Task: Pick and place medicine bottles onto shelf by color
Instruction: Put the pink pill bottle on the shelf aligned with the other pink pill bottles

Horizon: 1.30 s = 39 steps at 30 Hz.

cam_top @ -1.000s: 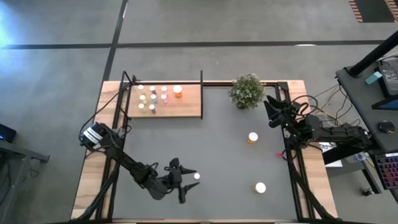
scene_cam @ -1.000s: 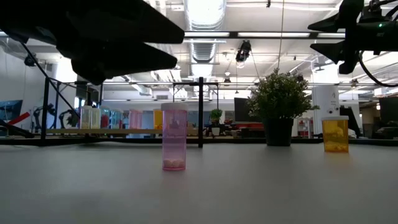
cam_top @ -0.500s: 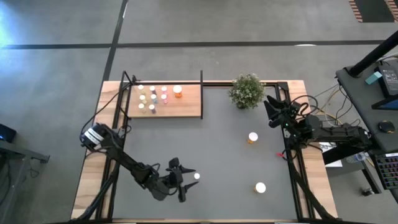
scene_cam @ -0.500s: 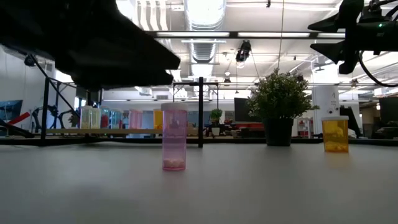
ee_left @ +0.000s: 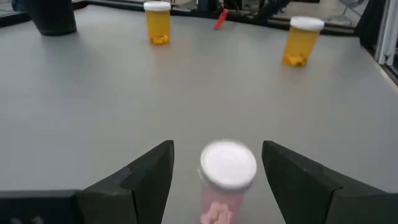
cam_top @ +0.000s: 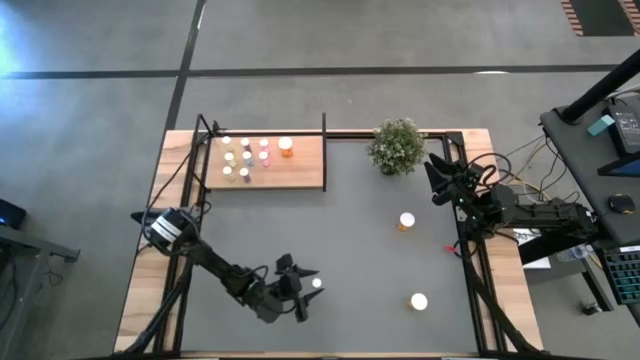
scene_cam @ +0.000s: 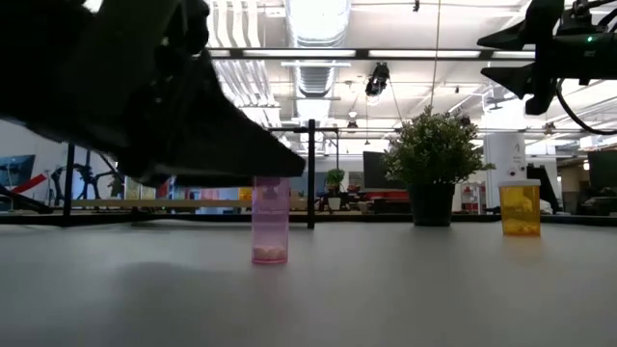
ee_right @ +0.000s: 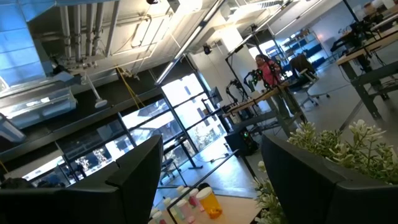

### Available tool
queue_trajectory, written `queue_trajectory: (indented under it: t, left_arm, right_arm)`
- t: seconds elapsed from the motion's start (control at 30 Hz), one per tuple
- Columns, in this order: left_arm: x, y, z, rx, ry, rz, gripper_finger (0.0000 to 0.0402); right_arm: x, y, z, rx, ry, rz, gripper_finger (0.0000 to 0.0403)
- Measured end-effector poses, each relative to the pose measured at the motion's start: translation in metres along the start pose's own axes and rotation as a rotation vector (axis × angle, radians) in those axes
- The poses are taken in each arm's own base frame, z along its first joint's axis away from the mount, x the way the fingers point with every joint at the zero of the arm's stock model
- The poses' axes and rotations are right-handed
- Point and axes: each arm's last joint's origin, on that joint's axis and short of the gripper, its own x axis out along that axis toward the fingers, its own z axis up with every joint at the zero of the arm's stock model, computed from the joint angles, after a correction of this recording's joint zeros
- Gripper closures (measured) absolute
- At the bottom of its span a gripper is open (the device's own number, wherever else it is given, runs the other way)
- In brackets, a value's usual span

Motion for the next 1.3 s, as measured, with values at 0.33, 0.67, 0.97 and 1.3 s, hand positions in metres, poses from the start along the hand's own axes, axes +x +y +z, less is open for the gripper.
queue_trajectory:
  t: [0.33, 0.67, 0.97, 1.3]
  left_arm:
    - [0.003, 0.0, 0.001, 0.004, 0.017, -0.015, 0.0182]
    - [0.003, 0.0, -0.001, 0.015, 0.033, -0.021, 0.0263]
    - [0.003, -0.001, 0.001, 0.002, 0.024, -0.025, 0.0304]
    - [0.003, 0.001, 0.009, -0.033, -0.053, 0.065, 0.03]
  right_arm:
    - [0.0, 0.0, 0.0, 0.0, 0.0, 0.0, 0.0142]
    - [0.0, 0.0, 0.0, 0.0, 0.0, 0.0, 0.0142]
    - [0.0, 0.0, 0.0, 0.0, 0.0, 0.0, 0.0142]
    - [0.0, 0.0, 0.0, 0.0, 0.0, 0.0, 0.0142]
